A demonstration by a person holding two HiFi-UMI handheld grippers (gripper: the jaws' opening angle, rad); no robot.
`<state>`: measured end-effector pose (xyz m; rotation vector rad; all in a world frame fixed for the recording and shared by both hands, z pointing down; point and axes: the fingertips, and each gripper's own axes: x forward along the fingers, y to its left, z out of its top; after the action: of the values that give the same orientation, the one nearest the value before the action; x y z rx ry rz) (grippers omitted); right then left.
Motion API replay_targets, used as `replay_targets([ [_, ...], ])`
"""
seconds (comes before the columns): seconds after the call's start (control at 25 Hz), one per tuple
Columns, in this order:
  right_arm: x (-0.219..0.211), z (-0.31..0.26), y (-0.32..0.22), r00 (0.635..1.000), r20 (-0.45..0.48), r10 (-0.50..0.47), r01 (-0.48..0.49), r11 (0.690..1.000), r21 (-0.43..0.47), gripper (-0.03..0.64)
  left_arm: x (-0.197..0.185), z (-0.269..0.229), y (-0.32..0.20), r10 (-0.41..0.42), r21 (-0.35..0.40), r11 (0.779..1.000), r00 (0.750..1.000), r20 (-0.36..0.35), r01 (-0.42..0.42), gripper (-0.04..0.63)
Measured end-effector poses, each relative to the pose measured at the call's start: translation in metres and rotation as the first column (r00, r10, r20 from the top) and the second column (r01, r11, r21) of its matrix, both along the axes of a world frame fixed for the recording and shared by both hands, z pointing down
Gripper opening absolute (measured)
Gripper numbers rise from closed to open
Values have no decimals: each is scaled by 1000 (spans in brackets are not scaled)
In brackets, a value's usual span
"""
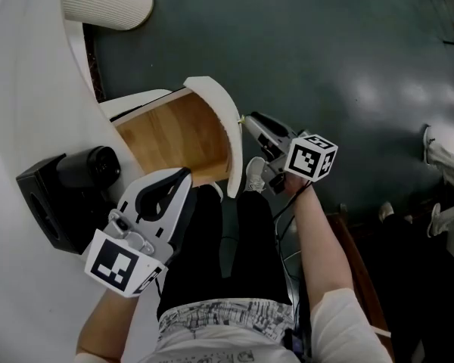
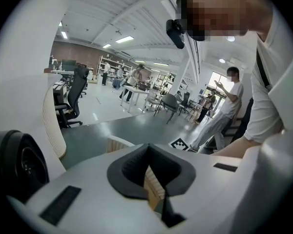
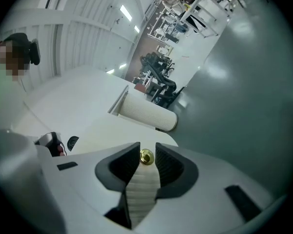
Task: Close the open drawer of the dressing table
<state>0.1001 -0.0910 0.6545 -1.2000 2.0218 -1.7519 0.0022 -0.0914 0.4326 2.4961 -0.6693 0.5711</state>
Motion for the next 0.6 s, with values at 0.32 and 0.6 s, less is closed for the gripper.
replay_targets([
  [0.32,1,-2,-4,996,83,34,-33,999,-4,103,-1,-5,-2,-8,2,1000,1000,-6,8,15],
  [0.6,-10,1,-3,995,96,23,-21,1000,-13,123,-9,-9,2,-20,12,1000,1000,-24,20,15],
])
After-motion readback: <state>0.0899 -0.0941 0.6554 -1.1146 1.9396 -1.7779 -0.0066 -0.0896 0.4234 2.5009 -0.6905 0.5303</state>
